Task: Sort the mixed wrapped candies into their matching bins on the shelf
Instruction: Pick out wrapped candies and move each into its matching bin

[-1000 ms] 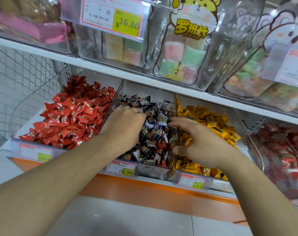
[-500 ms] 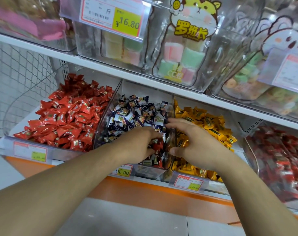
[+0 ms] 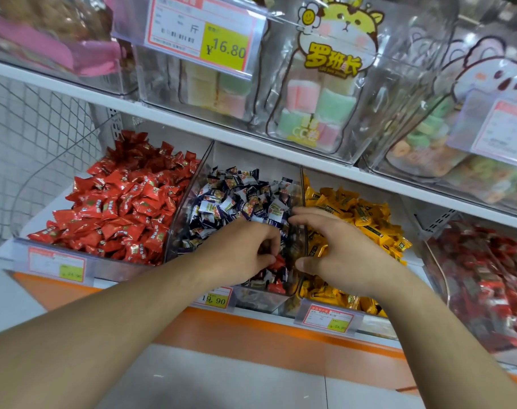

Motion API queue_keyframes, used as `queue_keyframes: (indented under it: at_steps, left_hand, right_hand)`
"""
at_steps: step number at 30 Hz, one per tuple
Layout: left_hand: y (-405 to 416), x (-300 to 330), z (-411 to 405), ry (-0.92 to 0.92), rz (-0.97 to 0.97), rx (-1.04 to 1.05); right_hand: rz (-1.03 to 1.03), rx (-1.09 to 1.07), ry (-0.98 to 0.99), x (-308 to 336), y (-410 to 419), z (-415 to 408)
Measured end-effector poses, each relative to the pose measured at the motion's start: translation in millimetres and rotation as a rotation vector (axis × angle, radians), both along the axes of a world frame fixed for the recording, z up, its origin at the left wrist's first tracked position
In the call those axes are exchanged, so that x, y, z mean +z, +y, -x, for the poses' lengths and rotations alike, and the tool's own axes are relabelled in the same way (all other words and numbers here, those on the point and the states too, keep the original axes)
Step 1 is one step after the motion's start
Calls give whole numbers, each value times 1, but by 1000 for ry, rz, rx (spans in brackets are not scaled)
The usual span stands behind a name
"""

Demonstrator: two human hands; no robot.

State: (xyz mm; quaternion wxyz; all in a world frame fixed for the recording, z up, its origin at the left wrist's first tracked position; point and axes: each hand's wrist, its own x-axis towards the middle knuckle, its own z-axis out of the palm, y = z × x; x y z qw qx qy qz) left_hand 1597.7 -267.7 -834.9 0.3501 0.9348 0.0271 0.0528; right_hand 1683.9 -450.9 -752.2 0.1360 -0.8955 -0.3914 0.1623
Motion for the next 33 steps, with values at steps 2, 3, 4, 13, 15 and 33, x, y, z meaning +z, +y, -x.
queue_keyframes:
  at_steps: [2, 3, 4, 13, 15, 33]
  left_hand:
    - [0, 2, 1, -3, 1, 13]
    - [-1, 4, 2, 2, -1, 20]
    - [-1, 5, 3, 7, 0, 30]
    - [21, 49, 38, -133, 109, 222]
    - [35, 61, 52, -160, 103, 301]
    - [77, 77, 74, -162, -174, 363]
  right_hand:
    - [5, 3, -7, 0, -1, 0]
    - [4, 6, -10, 1, -1, 0]
    - [4, 9, -12, 1, -1, 0]
    - [-19, 1, -87, 6, 11, 7]
    - [-18, 3, -117, 6, 18, 11]
    - [38, -7, -88, 13, 16, 11]
